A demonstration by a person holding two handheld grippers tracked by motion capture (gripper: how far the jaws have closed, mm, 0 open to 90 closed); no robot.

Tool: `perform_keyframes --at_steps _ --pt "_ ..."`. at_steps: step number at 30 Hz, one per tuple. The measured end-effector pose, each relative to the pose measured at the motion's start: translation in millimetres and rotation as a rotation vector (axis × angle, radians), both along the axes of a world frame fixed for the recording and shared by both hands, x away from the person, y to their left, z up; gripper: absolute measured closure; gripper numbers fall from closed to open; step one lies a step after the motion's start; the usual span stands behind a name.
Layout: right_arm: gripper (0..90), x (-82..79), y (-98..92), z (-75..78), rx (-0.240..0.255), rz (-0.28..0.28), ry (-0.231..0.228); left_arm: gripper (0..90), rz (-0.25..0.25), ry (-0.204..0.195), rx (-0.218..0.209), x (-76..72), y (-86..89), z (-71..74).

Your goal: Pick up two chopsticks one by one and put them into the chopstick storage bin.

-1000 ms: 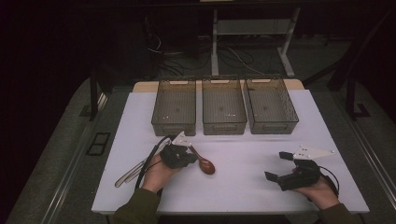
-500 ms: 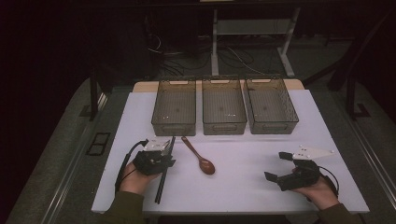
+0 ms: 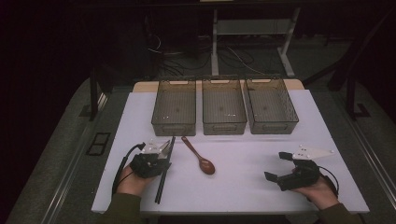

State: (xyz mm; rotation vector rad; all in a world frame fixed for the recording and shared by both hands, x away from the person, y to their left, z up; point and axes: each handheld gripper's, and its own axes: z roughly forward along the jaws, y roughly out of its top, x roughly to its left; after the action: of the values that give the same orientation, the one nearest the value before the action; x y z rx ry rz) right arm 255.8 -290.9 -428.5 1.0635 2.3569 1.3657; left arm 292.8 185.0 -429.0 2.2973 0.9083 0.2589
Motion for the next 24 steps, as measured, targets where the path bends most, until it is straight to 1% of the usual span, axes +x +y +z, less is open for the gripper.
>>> perform_keyframes --at_steps 1,3,4,5,9,11,15,19,20,22,24 --pt "0.9 0.1 0.0 0.0 0.000 0.000 0.000 75.4 -0.001 -0.001 -0.001 0.5 -1.1 -0.9" --pt "0.9 0.0 -0.1 0.1 0.000 0.000 -0.001 75.5 0.007 0.006 0.011 0.6 -3.3 -2.0" --pt "0.9 0.0 -0.1 0.1 0.000 0.000 -0.001 75.5 -0.005 0.001 0.021 1.6 -3.5 -2.5" --pt "0.9 -0.1 -0.2 0.1 0.002 0.000 0.000 75.5 -0.001 -0.004 0.027 1.7 -4.3 -2.6" --pt "0.9 0.1 -0.3 0.1 0.003 -0.001 0.000 75.8 0.004 -0.006 0.024 2.1 -4.4 -2.9" --pt "0.9 0.1 -0.3 0.1 0.002 -0.001 0.001 75.8 0.004 -0.011 0.033 2.4 -3.8 -2.4" --pt "0.9 0.0 -0.3 0.1 0.003 -0.002 0.000 75.8 0.011 -0.011 0.032 2.6 -2.9 -2.5" --pt "0.9 0.0 -0.4 0.2 0.003 -0.006 0.000 75.4 0.012 -0.017 0.039 2.6 -3.3 -2.4" --pt "0.9 0.0 -0.4 0.2 0.003 -0.006 0.000 75.4 0.015 -0.013 0.037 2.6 -3.0 -2.4" --pt "0.9 0.0 -0.9 0.3 0.005 -0.008 0.003 74.5 0.024 -0.012 0.050 2.8 -2.3 -2.5" --pt "0.9 0.1 -0.9 0.3 0.005 -0.006 0.002 74.2 0.026 -0.005 0.047 2.6 -2.4 -3.7"
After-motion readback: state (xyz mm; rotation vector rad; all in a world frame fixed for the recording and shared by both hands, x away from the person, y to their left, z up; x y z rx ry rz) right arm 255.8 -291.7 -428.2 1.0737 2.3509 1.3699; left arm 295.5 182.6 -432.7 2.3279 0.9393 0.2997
